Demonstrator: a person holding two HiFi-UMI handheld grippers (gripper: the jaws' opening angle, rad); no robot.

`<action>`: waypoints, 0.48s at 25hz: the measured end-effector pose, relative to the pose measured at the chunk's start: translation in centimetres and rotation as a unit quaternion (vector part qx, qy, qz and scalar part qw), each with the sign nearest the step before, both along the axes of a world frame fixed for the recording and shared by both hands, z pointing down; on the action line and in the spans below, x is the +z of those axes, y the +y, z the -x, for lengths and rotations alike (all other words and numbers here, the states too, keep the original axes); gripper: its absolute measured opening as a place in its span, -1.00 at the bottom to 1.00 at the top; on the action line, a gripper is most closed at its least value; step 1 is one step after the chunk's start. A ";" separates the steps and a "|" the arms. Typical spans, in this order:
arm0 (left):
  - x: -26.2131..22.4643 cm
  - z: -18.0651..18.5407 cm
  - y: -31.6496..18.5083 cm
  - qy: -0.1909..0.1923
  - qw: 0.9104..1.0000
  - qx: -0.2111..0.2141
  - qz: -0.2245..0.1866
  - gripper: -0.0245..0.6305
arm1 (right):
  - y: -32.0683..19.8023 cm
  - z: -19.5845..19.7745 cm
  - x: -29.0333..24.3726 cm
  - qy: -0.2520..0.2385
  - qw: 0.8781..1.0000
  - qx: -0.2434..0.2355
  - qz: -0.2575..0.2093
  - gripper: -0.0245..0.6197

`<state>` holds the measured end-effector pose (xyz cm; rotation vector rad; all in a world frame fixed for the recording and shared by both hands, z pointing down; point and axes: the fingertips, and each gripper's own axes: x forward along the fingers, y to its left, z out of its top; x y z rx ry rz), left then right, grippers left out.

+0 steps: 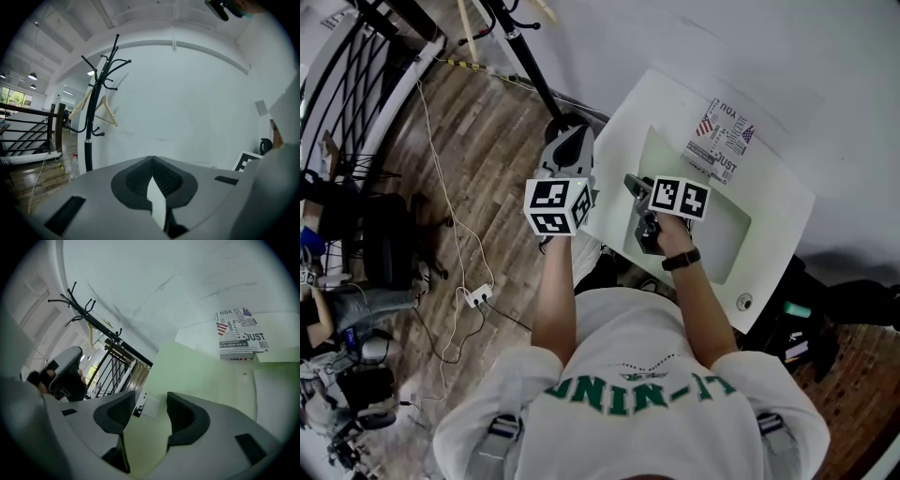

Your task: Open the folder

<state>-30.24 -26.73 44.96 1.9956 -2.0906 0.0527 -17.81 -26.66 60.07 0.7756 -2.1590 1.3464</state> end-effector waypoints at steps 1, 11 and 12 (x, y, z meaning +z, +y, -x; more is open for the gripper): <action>0.3 0.6 0.1 0.002 1.000 -0.004 0.002 -0.88 | 0.2 1.0 0.7 0.008 1.000 -0.007 -0.001 -0.21; 4.2 6.1 0.4 0.023 0.999 -0.043 0.021 -0.88 | 0.9 5.9 9.0 0.095 0.993 -0.071 -0.028 -0.37; 4.7 6.5 0.4 0.026 0.998 -0.045 0.025 -0.88 | 0.9 6.1 9.8 0.102 0.991 -0.077 -0.029 -0.41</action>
